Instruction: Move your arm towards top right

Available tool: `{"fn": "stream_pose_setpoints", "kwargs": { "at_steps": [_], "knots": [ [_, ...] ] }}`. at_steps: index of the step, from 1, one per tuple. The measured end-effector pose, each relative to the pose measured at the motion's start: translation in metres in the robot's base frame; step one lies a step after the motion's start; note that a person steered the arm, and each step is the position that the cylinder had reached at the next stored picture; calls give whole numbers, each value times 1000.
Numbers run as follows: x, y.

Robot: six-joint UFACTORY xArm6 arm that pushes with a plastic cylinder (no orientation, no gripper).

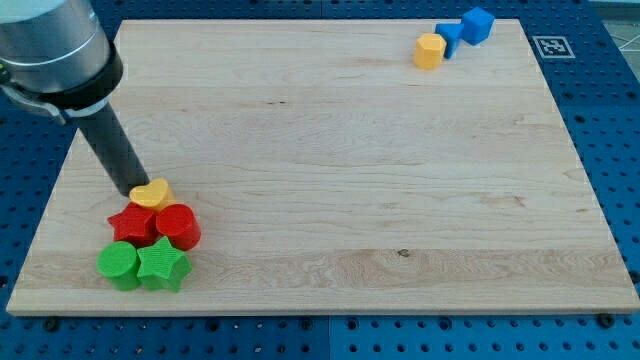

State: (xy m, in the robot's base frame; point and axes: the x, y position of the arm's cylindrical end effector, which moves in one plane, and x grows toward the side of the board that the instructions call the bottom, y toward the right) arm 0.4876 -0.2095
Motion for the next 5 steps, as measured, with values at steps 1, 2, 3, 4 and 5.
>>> {"fn": "stream_pose_setpoints", "kwargs": {
  "at_steps": [1,2,3,4,5],
  "knots": [
    [-19,-11],
    [-33,-15],
    [-33,-13],
    [-34,-13],
    [-62,-13]
  ]
}}
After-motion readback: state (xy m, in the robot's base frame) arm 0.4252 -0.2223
